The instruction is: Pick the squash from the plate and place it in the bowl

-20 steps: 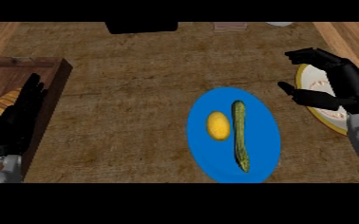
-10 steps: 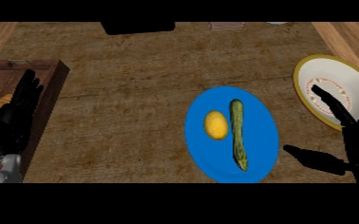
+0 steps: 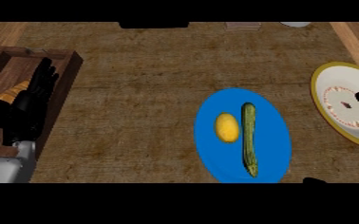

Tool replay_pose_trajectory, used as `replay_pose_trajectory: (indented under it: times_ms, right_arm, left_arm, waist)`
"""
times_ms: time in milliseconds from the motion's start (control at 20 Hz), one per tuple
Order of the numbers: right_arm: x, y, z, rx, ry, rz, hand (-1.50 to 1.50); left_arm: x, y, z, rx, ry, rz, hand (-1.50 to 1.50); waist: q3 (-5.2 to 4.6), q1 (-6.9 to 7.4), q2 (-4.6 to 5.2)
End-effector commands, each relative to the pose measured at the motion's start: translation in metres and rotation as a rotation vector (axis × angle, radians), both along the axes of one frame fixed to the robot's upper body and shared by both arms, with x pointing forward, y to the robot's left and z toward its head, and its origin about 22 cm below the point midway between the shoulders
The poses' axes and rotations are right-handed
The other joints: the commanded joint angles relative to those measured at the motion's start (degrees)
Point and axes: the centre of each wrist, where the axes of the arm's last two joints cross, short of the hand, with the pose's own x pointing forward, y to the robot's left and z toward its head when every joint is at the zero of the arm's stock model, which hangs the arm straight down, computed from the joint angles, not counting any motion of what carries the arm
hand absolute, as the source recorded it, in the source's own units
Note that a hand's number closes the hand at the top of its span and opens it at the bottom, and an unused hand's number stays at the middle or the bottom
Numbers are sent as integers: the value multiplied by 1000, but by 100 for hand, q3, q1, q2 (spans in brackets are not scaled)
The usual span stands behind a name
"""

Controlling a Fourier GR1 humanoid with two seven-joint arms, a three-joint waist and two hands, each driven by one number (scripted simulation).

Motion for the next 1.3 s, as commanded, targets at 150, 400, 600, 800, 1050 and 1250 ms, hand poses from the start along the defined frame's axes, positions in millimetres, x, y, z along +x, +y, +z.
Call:
replay_pose_trajectory:
  times_ms: [150, 400, 600, 800, 1050, 1250]
  right_arm:
    - [26, 1, 39, -133, 240, 21, -150]
    - [55, 15, 33, -194, 445, 25, -150]
    - [83, 16, 39, -194, 567, 104, -150]
    - [102, 36, 18, -190, 670, 149, -150]
    - [111, 36, -6, -233, 831, 173, -150]
    - [102, 49, -21, -277, 880, 187, -150]
  left_arm:
    - [3, -8, 13, -2, -4, -46, 0]
    - [-1, -9, 7, -1, -5, -72, 0]
    - [11, -18, 2, 7, 0, -57, 0]
    - [3, -8, 2, -9, 5, -49, 0]
    - [12, -5, 19, 14, -4, -41, 0]
    - [-3, -6, 2, -6, 5, -27, 0]
  waist:
    - [6, 259, 48]
    - [2, 409, 71]
    - [4, 311, 76]
    - [7, 308, 57]
    - [11, 255, 44]
    - [10, 201, 20]
